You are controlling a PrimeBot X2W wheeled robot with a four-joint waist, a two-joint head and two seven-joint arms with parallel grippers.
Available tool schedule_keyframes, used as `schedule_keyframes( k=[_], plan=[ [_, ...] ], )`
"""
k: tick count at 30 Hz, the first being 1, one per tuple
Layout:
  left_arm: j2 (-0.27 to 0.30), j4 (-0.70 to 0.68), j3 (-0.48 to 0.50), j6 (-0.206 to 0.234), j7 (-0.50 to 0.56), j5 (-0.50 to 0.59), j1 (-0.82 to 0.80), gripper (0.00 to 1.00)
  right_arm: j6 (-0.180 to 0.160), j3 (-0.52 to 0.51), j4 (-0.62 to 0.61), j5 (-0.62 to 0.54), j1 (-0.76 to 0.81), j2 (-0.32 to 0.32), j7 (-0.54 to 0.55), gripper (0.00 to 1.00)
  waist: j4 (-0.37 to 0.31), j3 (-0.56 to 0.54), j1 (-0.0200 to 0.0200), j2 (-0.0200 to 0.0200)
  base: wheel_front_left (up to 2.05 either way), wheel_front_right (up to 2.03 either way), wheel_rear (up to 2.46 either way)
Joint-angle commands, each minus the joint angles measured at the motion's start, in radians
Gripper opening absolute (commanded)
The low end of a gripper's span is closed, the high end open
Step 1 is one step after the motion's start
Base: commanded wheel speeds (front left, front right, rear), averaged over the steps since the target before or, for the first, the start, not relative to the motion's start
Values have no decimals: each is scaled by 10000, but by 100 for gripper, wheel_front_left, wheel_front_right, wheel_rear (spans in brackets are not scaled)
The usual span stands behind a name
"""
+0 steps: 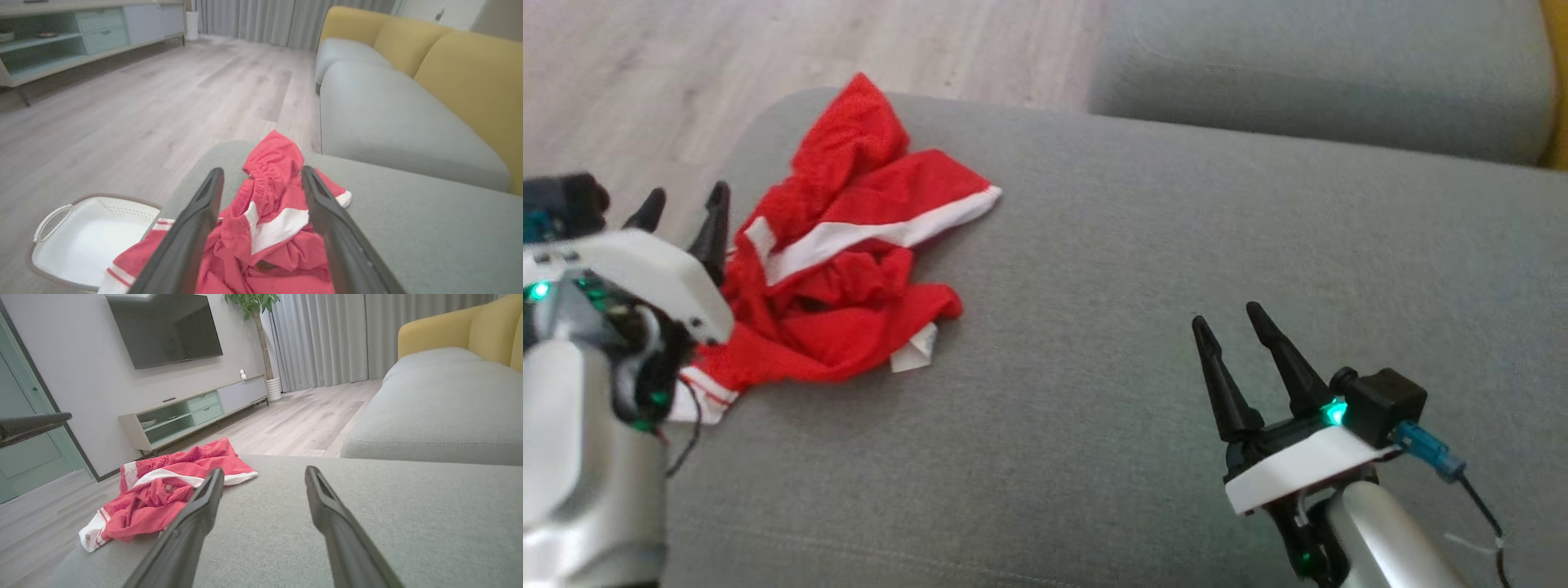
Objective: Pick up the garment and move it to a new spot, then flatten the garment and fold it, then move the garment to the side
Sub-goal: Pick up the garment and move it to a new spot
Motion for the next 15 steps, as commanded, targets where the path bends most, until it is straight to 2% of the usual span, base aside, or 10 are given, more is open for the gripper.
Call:
schedule_keyframes(
  k=[1,2,5,15],
  plan=[
    [494,-60,392,-87,342,-160,-777,100,-7,181,-344,75,-586,-158,-107,100,-390,335,0,0,0,0,0],
    [800,541,369,-193,1020,-347,-1238,100,-7,216,-352,97,-675,-262,-107,100,-665,516,0,0,0,0,0],
    [1209,1439,317,-298,1691,-514,-1862,100,-7,260,-370,147,-837,-426,-107,100,-1068,765,0,0,0,0,0],
    [2217,4156,56,-355,2854,-399,-3109,100,-7,375,-446,347,-1236,-726,-107,100,-2057,1429,0,0,0,0,0]
  ],
)
